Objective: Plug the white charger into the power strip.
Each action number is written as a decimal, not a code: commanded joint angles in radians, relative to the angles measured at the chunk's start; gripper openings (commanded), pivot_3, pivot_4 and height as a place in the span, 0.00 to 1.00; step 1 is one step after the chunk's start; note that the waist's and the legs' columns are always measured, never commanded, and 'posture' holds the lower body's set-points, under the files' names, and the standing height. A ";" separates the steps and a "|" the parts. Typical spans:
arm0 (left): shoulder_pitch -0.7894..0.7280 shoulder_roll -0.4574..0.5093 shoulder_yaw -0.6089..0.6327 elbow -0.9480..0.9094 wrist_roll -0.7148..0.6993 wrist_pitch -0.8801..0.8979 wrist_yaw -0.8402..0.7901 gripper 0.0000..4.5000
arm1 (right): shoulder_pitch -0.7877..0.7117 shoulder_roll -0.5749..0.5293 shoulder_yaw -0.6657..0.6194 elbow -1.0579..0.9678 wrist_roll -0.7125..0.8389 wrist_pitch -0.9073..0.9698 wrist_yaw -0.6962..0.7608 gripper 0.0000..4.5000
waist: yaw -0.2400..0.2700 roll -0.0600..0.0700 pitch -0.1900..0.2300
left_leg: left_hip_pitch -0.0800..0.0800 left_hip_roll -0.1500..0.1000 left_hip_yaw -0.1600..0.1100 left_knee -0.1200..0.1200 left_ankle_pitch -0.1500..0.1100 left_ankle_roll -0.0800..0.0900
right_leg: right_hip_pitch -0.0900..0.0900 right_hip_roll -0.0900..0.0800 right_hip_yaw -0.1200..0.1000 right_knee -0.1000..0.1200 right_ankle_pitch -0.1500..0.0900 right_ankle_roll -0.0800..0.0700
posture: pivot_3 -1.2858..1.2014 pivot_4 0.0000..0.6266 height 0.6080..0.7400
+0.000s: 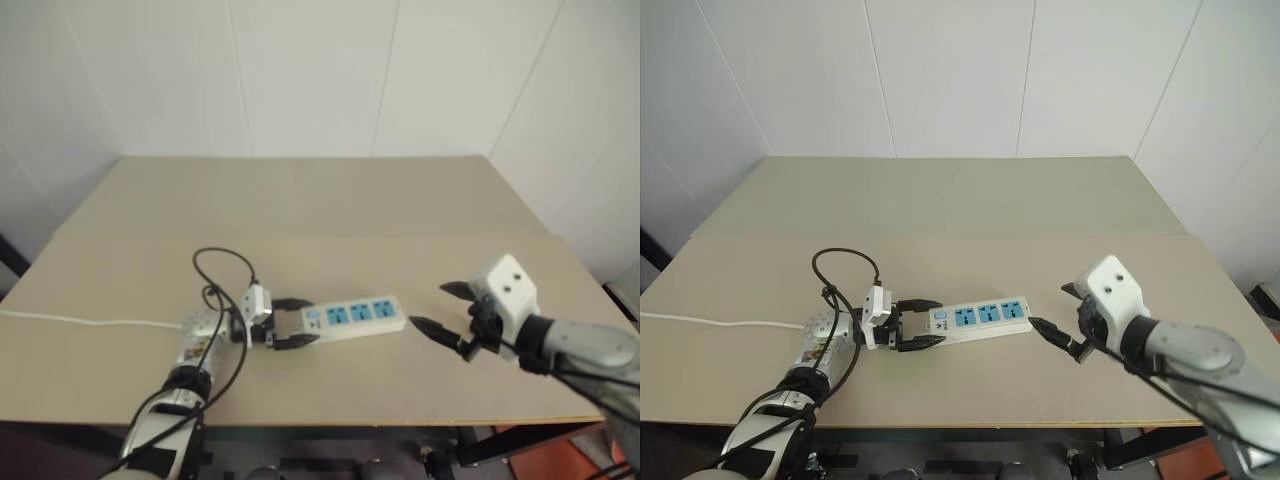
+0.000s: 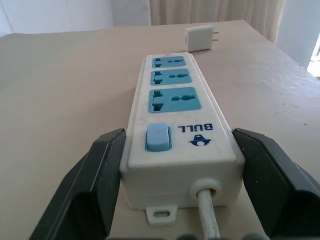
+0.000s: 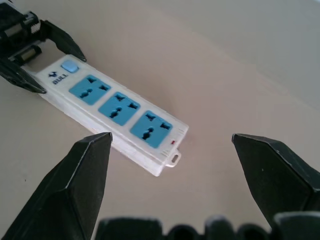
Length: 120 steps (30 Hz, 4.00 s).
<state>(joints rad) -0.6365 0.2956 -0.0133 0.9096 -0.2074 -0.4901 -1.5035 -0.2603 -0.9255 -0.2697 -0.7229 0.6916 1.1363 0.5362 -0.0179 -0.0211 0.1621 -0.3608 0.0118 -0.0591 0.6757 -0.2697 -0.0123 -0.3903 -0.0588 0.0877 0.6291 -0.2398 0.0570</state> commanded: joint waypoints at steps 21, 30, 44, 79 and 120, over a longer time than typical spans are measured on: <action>0.019 -0.018 -0.134 -0.018 -0.044 -0.035 -0.099 0.71 | -0.751 -0.267 0.805 0.736 -0.158 0.389 0.232 1.00 | 0.017 0.001 0.000 | -0.029 -0.001 0.002 0.004 0.000 0.000 | -0.031 -0.002 0.001 0.002 0.004 0.000 | 0.52 0.24 1.00; 0.060 -0.011 -0.114 -0.064 -0.049 -0.024 -0.066 0.71 | -0.834 -0.198 0.934 0.926 -0.295 0.294 0.370 1.00 | 0.017 0.002 -0.001 | -0.029 -0.002 0.003 0.004 0.000 0.000 | -0.031 -0.002 0.001 0.002 0.004 0.001 | 0.52 0.24 1.00; 0.101 -0.002 -0.120 -0.112 -0.041 -0.013 -0.029 0.71 | -0.783 -0.147 0.942 0.991 -0.400 0.248 0.453 1.00 | 0.011 0.007 -0.004 | -0.028 -0.002 0.003 0.005 0.000 0.000 | -0.031 -0.002 0.001 0.003 0.005 0.000 | 0.52 0.24 1.00; 0.115 0.030 -0.117 -0.178 -0.028 0.071 0.065 0.71 | -0.449 0.099 0.138 0.577 -0.087 -0.324 0.579 0.25 | 0.005 0.003 -0.007 | -0.021 -0.001 0.001 0.006 0.000 0.000 | -0.020 -0.001 0.000 0.001 0.007 0.002 | 0.52 0.24 1.00; 0.201 0.111 -0.138 -0.342 -0.045 0.159 0.052 0.71 | -0.395 0.681 0.298 1.321 -0.257 -1.247 0.982 0.25 | -0.028 0.006 -0.006 | -0.009 0.001 0.002 0.003 0.000 0.000 | -0.013 0.002 0.002 0.004 0.008 -0.001 | 0.52 0.24 1.00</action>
<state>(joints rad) -0.4482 0.3971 -0.1207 0.5442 -0.2831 -0.3339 -1.4282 -0.6449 -0.2428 0.0508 0.6168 0.4155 -0.1043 1.5033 -0.0461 -0.0150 0.1565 -0.3694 0.0128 -0.0573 0.6783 -0.2696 -0.0119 -0.4037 -0.0571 0.0896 0.6330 -0.2320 0.0559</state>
